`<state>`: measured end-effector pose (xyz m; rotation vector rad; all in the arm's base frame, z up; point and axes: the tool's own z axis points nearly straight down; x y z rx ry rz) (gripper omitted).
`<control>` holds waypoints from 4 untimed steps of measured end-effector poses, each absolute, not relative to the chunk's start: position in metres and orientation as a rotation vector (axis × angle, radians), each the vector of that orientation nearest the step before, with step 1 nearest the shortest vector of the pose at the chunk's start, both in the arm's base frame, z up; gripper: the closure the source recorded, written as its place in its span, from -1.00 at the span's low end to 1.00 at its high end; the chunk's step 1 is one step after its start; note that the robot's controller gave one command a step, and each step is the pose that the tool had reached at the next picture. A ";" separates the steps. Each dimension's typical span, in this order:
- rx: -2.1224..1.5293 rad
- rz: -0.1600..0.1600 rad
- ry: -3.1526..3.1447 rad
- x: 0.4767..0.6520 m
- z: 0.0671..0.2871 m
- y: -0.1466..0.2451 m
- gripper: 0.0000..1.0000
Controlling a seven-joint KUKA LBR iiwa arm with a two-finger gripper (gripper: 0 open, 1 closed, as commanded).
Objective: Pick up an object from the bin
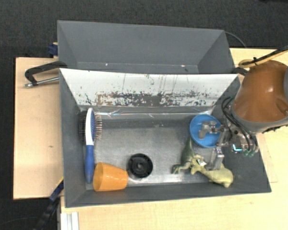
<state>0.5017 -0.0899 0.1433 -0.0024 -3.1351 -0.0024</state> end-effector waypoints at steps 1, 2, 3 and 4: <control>0.365 0.000 -3.123 0.507 0.072 -0.079 -1.00; 1.188 -0.002 -2.909 0.501 0.071 -0.035 -1.00; 1.188 -0.001 -2.910 0.501 0.071 -0.036 1.00; 2.022 0.002 -2.411 0.551 0.071 -0.074 1.00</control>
Offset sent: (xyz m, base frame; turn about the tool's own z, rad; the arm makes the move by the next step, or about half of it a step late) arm 0.0036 0.0096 -0.0716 -0.2347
